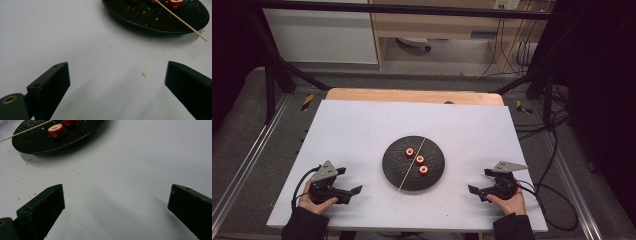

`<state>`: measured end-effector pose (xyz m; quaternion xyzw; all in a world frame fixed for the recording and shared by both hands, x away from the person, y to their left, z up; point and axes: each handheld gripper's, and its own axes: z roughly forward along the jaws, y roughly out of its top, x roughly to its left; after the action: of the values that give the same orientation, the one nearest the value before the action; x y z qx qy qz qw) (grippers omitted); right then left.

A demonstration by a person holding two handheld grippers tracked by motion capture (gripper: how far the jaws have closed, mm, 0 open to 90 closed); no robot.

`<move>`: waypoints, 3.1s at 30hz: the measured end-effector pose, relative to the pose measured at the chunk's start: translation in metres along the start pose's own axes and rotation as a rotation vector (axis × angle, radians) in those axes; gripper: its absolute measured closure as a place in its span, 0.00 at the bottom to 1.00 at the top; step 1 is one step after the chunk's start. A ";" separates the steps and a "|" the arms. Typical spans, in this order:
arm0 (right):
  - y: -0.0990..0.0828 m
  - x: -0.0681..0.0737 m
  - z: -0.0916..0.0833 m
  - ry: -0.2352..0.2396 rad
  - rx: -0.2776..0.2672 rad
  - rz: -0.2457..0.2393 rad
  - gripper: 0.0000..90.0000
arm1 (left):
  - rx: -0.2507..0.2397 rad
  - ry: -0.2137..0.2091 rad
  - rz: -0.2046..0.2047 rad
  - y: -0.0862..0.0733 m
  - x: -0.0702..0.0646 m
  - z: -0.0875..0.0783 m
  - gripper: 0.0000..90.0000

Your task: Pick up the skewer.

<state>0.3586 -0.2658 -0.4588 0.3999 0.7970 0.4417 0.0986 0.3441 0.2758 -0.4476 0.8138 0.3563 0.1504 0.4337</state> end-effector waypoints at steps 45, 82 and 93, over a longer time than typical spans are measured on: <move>-0.001 0.001 0.002 -0.013 0.012 0.009 0.02 | 0.070 0.041 -0.025 0.083 -0.069 0.063 0.32; -0.001 0.001 0.003 -0.013 0.013 0.003 0.02 | 0.184 0.111 -0.106 0.088 -0.111 0.118 0.91; -0.001 0.001 0.003 -0.011 0.014 0.000 0.02 | 0.175 0.126 -0.127 0.089 -0.110 0.115 0.98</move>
<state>0.3592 -0.2636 -0.4613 0.4030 0.7996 0.4339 0.1000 0.3711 0.0957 -0.4347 0.8133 0.4454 0.1417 0.3466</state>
